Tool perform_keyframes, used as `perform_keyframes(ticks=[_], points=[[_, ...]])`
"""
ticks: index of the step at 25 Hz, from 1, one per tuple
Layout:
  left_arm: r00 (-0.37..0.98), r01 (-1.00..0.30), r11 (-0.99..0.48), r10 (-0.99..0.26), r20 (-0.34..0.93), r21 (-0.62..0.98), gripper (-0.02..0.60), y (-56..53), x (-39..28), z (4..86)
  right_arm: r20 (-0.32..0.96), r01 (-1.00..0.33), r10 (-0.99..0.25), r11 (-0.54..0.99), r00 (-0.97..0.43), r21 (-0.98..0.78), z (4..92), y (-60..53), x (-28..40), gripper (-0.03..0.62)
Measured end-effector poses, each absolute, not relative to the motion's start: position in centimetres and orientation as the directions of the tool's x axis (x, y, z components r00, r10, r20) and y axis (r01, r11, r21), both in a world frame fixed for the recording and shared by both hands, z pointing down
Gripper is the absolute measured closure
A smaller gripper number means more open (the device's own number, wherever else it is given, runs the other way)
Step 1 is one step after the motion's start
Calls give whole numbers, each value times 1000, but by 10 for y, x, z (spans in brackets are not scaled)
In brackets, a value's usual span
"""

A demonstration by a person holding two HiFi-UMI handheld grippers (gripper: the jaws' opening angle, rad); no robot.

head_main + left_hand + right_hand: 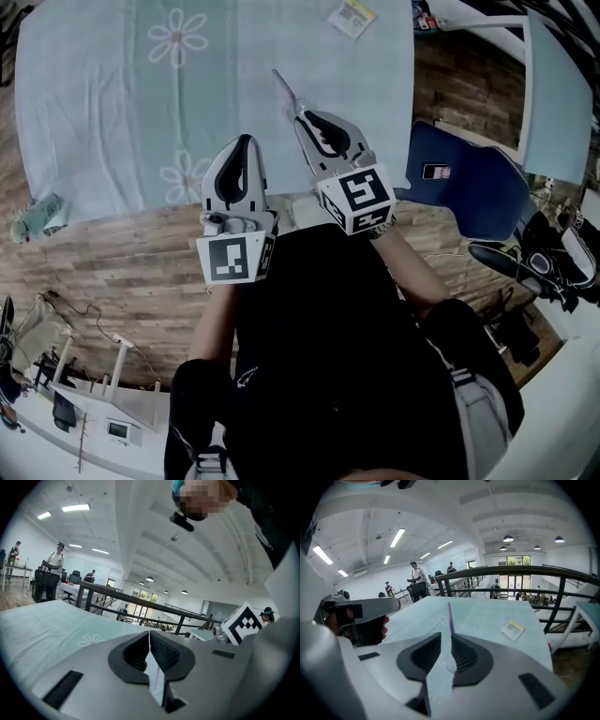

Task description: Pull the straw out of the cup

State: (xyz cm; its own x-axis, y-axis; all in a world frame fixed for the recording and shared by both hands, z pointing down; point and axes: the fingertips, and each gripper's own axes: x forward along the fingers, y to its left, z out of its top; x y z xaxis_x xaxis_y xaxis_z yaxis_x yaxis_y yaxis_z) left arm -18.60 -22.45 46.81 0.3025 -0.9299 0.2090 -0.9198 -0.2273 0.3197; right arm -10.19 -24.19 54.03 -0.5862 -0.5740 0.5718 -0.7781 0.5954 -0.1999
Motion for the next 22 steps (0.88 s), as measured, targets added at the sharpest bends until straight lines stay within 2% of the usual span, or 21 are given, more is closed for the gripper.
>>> perform_keyframes(ticks=[4, 6, 22], points=[[273, -925, -177, -926, 262, 336, 563, -237, -191, 477, 604, -766, -534, 606, -592, -214, 554, -249, -107, 468], [268, -927, -167, -921, 283, 335, 563, -241, -192, 482, 616, -766, -522, 604, -590, -221, 560, -252, -107, 454], [248, -937, -150, -921, 301, 314, 563, -258, -200, 500, 653, -751, -469, 612, -595, -245, 581, -268, -115, 464]])
